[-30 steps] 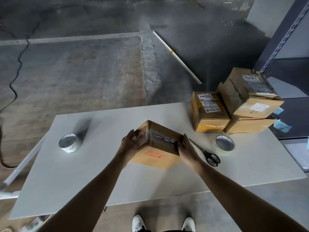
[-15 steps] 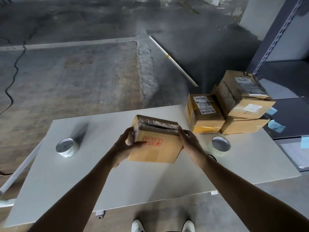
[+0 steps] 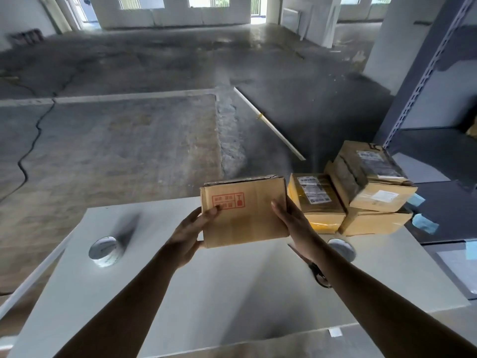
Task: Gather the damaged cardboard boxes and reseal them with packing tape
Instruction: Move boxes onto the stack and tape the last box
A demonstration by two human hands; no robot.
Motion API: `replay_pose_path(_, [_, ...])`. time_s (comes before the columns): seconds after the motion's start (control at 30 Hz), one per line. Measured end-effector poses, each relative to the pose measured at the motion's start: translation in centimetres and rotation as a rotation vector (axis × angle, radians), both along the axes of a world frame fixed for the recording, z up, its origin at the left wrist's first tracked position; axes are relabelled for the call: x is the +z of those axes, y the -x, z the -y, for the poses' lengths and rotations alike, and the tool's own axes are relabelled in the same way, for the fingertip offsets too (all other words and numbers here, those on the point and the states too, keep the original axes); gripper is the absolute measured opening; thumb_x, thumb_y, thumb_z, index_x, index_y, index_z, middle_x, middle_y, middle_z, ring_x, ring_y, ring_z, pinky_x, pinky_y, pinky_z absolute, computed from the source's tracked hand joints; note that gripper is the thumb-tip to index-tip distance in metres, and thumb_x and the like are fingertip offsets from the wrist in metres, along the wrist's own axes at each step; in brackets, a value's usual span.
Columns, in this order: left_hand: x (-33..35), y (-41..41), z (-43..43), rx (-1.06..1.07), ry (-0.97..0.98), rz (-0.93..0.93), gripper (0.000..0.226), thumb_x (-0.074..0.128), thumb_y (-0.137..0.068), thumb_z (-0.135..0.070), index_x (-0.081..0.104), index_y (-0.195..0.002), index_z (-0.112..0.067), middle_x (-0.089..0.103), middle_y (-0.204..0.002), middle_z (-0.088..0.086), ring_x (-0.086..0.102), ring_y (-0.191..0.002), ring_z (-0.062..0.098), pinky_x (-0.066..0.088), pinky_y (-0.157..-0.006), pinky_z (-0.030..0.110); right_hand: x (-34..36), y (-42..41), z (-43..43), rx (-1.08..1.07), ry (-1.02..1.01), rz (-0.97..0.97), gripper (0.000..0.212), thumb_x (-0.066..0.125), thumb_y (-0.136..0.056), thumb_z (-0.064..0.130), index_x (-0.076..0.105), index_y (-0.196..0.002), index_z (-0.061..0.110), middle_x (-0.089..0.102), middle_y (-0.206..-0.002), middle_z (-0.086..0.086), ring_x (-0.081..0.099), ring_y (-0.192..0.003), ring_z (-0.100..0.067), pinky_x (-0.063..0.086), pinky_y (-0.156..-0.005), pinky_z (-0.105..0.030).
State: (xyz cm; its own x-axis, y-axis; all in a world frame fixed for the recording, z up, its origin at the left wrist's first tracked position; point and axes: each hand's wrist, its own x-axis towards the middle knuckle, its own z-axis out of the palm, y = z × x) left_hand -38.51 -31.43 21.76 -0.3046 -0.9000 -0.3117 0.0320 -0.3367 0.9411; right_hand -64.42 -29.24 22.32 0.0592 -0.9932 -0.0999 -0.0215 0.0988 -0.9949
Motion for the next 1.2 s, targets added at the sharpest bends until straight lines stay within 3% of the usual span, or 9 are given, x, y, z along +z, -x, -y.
replay_pose_path(0.13, [2.6,0.5,0.4,-0.029,0.026,-0.040,0.042,0.055,-0.093,-0.053,0.061,-0.130,-0.034,0.065,-0.128,-0.010,0.056,-0.123,0.018,0.055,-0.091,0.042,1.5,0.4,1.2,-0.056,0.006,0.026,0.070,0.060,-0.075,0.075,0.054,-0.134,0.037,0.065,-0.126,0.005,0.060,-0.119,-0.021,0.050,-0.102,-0.048])
replay_pose_path(0.27, [4.5,0.6,1.3,-0.024,0.074,-0.038,0.050,0.056,-0.091,-0.059,0.057,-0.136,-0.036,0.061,-0.135,-0.012,0.053,-0.129,0.016,0.047,-0.104,0.051,3.1,0.3,2.2,-0.053,0.030,0.066,0.046,0.058,-0.089,0.059,0.052,-0.130,0.038,0.064,-0.125,0.010,0.059,-0.118,-0.016,0.050,-0.101,-0.037])
replay_pose_path(0.4, [5.8,0.6,1.6,-0.023,0.137,0.006,0.050,0.048,-0.094,-0.063,0.055,-0.137,-0.039,0.061,-0.134,-0.016,0.054,-0.128,0.011,0.043,-0.108,0.051,4.5,-0.4,2.4,-0.082,0.042,0.104,0.060,0.056,-0.084,0.059,0.050,-0.135,0.028,0.064,-0.119,0.012,0.059,-0.112,-0.011,0.048,-0.090,-0.026])
replay_pose_path(0.63, [5.6,0.3,1.8,-0.092,0.271,0.027,0.046,0.035,-0.105,-0.046,0.040,-0.148,-0.031,0.055,-0.142,-0.009,0.051,-0.132,0.013,0.039,-0.112,0.043,4.4,-0.4,2.4,-0.101,0.039,0.121,0.055,0.053,-0.083,0.060,0.045,-0.130,0.032,0.060,-0.116,0.016,0.058,-0.108,-0.009,0.047,-0.085,-0.023])
replay_pose_path(0.87, [4.6,-0.1,2.3,-0.077,0.254,0.025,0.045,0.037,-0.105,-0.043,0.044,-0.147,-0.028,0.055,-0.143,-0.006,0.050,-0.133,0.016,0.033,-0.116,0.048,4.3,-0.3,2.3,-0.117,0.024,0.114,0.047,0.052,-0.089,0.057,0.049,-0.130,0.033,0.063,-0.114,0.015,0.060,-0.107,-0.009,0.049,-0.080,-0.021])
replay_pose_path(0.97, [4.2,-0.2,2.3,-0.065,0.235,0.027,0.050,0.044,-0.099,-0.052,0.048,-0.144,-0.030,0.057,-0.142,-0.005,0.050,-0.133,0.019,0.036,-0.113,0.048,4.0,-0.2,2.3,-0.102,0.005,0.110,0.053,0.053,-0.084,0.062,0.049,-0.128,0.033,0.063,-0.117,0.014,0.059,-0.114,-0.015,0.050,-0.092,-0.029])
replay_pose_path(1.1, [4.2,-0.2,2.2,0.013,0.111,0.036,0.056,0.047,-0.092,-0.066,0.055,-0.137,-0.035,0.064,-0.133,-0.006,0.056,-0.127,0.020,0.044,-0.105,0.040,3.7,0.7,2.5,-0.067,-0.045,0.164,0.074,0.060,-0.080,0.068,0.052,-0.141,0.027,0.063,-0.135,0.006,0.055,-0.128,-0.018,0.039,-0.114,-0.043])
replay_pose_path(1.2, [4.2,-0.1,2.1,0.032,-0.044,0.028,0.064,0.042,-0.088,-0.075,0.061,-0.130,-0.031,0.069,-0.124,0.002,0.062,-0.118,0.023,0.049,-0.100,0.042,3.4,1.5,2.7,-0.037,-0.068,0.154,0.075,0.057,-0.083,0.076,0.042,-0.147,0.041,0.047,-0.151,0.011,0.040,-0.143,-0.019,0.030,-0.118,-0.055])
